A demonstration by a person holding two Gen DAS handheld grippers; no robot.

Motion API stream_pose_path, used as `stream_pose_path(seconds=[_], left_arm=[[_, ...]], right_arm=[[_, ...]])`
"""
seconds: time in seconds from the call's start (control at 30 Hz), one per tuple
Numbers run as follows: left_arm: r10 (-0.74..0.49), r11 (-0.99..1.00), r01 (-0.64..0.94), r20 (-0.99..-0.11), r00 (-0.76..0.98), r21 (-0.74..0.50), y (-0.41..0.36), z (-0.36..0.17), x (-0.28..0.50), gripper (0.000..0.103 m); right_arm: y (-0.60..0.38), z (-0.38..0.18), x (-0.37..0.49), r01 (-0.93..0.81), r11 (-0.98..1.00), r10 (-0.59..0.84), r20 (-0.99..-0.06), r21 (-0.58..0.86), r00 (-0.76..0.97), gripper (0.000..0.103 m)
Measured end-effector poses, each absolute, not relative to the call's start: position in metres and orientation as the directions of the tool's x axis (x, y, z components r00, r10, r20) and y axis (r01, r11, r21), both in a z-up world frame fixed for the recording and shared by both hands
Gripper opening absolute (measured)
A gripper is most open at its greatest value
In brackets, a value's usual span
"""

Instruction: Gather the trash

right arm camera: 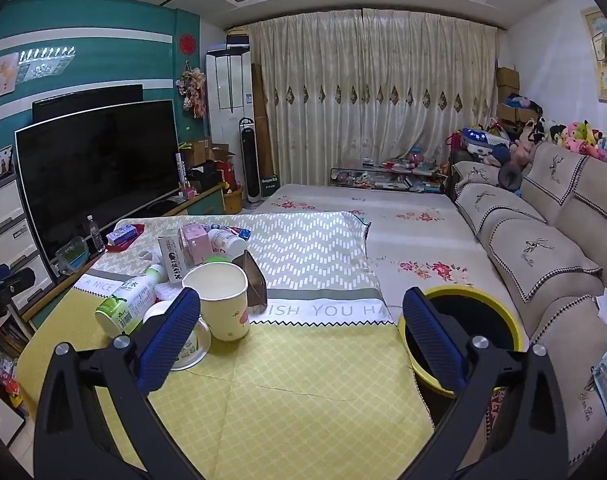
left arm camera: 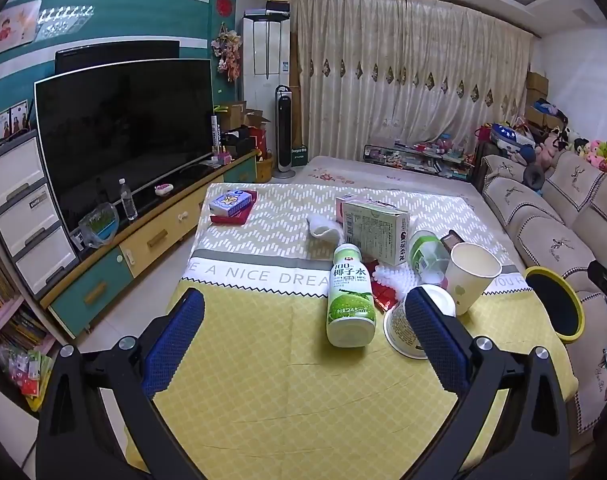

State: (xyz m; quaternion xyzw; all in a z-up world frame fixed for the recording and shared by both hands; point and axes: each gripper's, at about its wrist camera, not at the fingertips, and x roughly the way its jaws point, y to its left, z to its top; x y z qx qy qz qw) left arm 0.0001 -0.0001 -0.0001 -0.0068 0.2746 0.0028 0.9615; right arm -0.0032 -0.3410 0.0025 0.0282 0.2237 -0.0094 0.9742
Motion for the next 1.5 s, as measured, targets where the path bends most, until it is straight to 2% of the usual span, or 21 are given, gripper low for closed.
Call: stream_pose_path(seconds=[1.5], left_arm=[[-0.025,1.0,0.019,-0.554,0.832,-0.017,-0.006,-0.006,0.005,0.099]], right_arm=[[-0.34,-0.011,0.005,0.036,0.998,-0.005,-0.453,0.06,0.892,0.096]])
